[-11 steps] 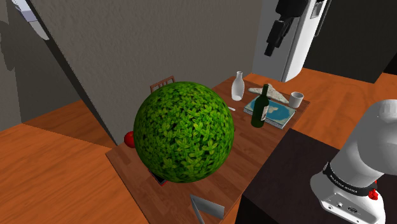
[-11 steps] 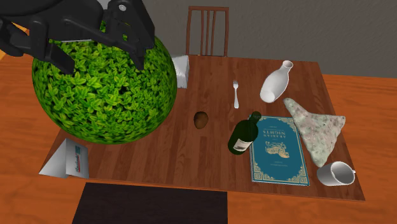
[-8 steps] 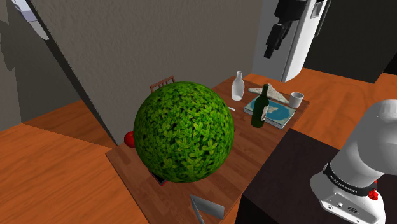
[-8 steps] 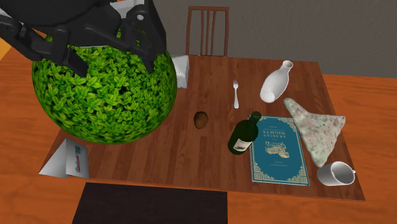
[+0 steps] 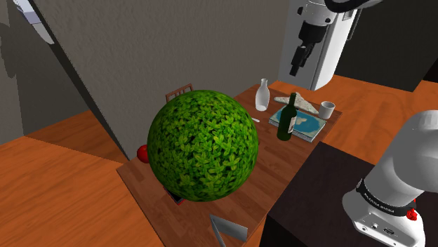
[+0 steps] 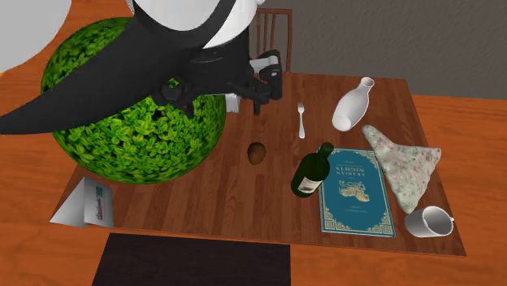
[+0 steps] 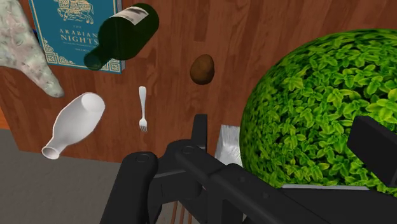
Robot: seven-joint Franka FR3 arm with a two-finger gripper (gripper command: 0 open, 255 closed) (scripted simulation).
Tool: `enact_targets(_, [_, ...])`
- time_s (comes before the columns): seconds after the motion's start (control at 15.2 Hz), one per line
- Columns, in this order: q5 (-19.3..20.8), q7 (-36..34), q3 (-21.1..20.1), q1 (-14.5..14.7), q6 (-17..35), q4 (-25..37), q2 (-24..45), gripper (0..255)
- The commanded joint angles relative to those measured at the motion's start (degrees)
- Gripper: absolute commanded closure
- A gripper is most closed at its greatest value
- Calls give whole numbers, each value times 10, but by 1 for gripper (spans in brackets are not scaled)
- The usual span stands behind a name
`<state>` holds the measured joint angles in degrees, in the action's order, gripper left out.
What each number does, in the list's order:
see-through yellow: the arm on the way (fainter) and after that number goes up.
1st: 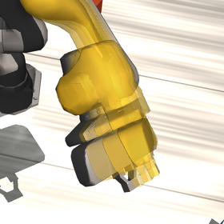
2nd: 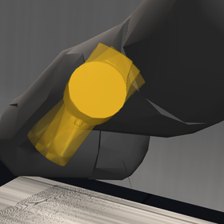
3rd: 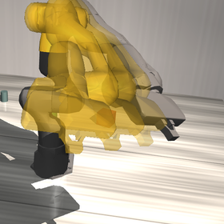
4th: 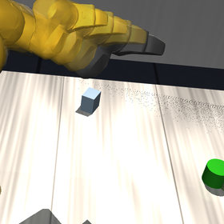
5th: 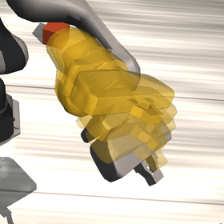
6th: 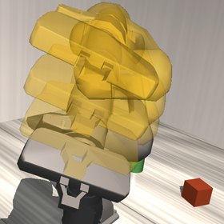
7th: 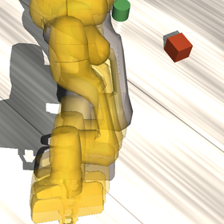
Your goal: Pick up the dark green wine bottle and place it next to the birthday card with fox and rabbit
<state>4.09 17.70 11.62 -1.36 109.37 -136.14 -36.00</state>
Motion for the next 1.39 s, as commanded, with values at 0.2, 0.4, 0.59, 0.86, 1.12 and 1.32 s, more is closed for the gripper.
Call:
enact_targets(0.2, [11,51,50,-11,65,-13,58,0])
enact_targets(0.4, [11,83,80,-15,104,-12,102,0])
enact_targets(0.59, [4,117,110,-17,143,-6,152,0])
enact_targets(0.86, [-20,171,149,-16,190,13,227,0])
enact_targets(1.12, [-66,235,183,-16,230,43,313,0])
enact_targets(1.32, [-115,290,198,-24,252,73,382,0])
